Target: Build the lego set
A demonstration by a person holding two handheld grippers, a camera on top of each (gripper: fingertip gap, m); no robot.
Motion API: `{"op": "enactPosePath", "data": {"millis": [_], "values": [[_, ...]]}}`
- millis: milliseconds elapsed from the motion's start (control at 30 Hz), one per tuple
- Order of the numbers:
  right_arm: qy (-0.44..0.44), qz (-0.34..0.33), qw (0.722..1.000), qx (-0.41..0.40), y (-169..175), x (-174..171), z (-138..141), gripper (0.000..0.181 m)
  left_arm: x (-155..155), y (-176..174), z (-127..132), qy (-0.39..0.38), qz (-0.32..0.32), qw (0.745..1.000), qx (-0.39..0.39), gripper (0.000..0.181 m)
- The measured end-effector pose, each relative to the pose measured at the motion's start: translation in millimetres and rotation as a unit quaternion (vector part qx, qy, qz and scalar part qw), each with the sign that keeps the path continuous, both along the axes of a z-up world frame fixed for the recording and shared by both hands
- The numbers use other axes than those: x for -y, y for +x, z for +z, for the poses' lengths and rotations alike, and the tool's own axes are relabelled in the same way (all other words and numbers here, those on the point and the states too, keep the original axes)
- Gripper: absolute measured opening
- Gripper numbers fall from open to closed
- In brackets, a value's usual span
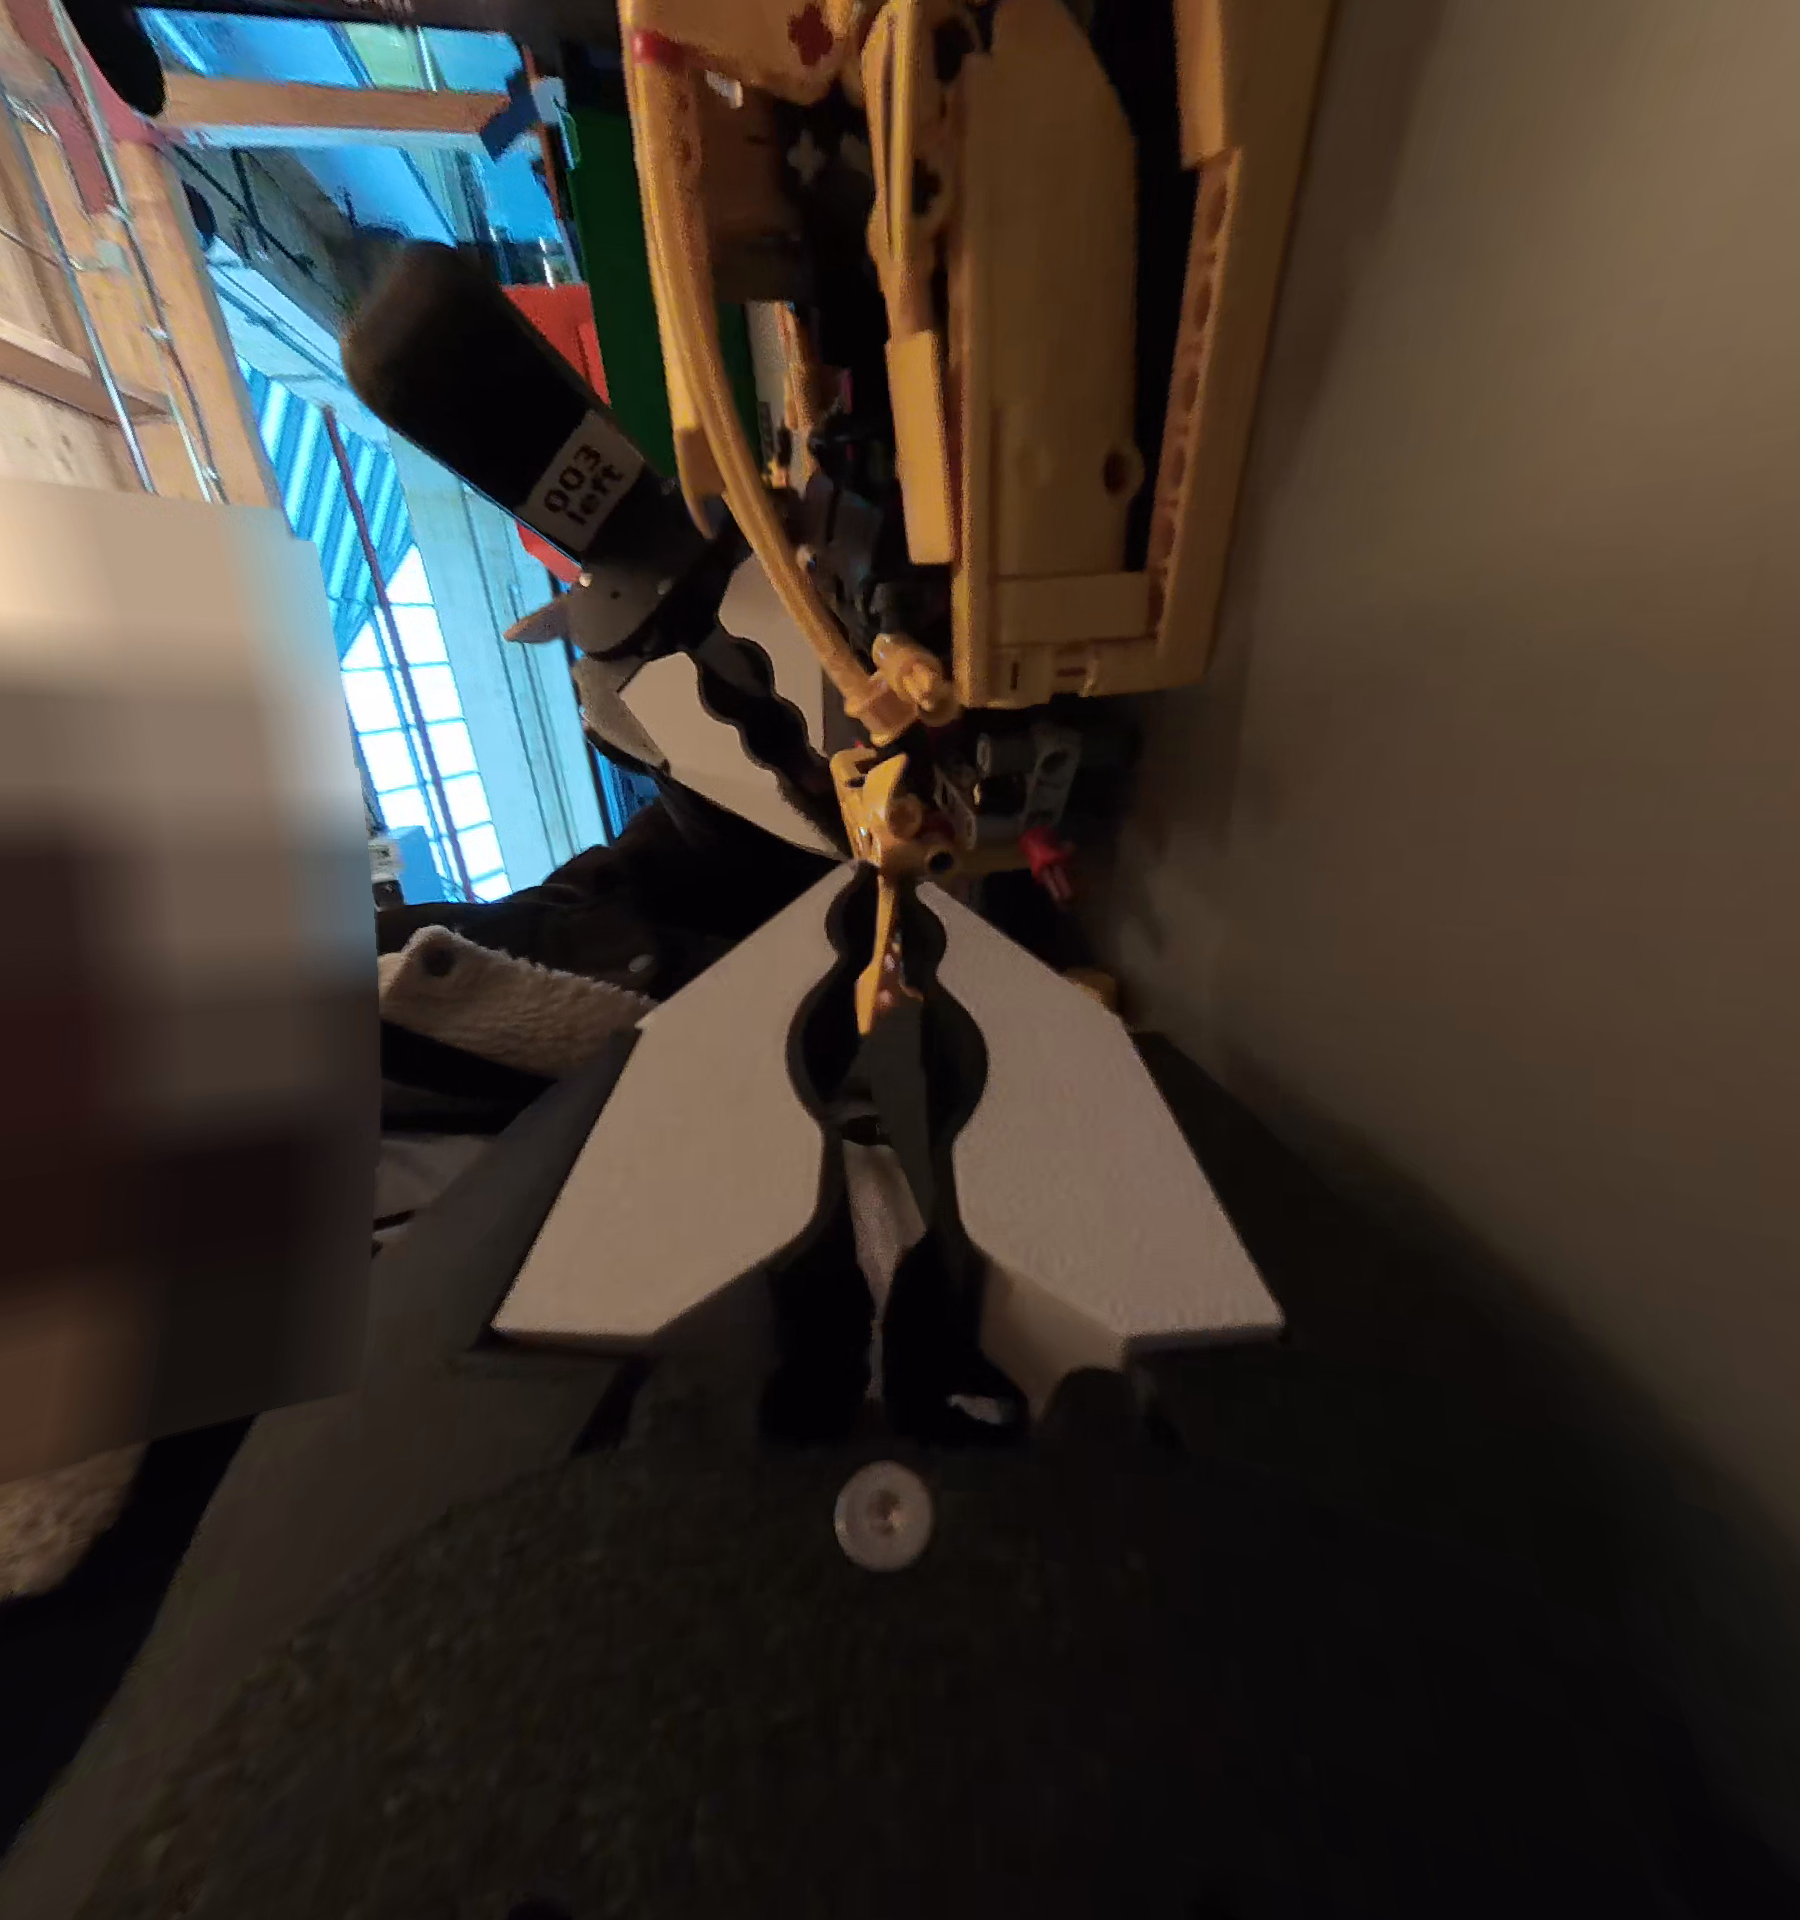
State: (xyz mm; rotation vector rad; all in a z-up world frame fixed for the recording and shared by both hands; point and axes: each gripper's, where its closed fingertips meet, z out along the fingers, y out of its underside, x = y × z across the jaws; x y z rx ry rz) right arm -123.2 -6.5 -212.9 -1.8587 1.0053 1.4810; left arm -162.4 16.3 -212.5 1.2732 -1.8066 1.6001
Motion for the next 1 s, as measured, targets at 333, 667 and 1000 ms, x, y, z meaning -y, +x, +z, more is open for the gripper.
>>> {"op": "enactPosePath", "data": {"millis": [333, 667, 1000], "values": [[0.016, -0.028, 0.999, 0.039, 0.7, 7.1, 0.6, 0.0, 2.1, -2.4, 0.1, 0.0, -0.008, 1.0, 0.003, 0.003], [0.017, -0.015, 1.0, 0.009, -8.4, 15.0, 8.1, 0.014, -8.2, 0.3, 11.3, 0.011, -0.006, 0.997, 0.078, 0.006], [-0.003, 0.002, 0.994, -0.105, -21.3, 5.5, 11.0, 0.014, -6.1, 17.0, 5.3, 0.221, -0.034, 0.916, 0.334, 0.024]]}}
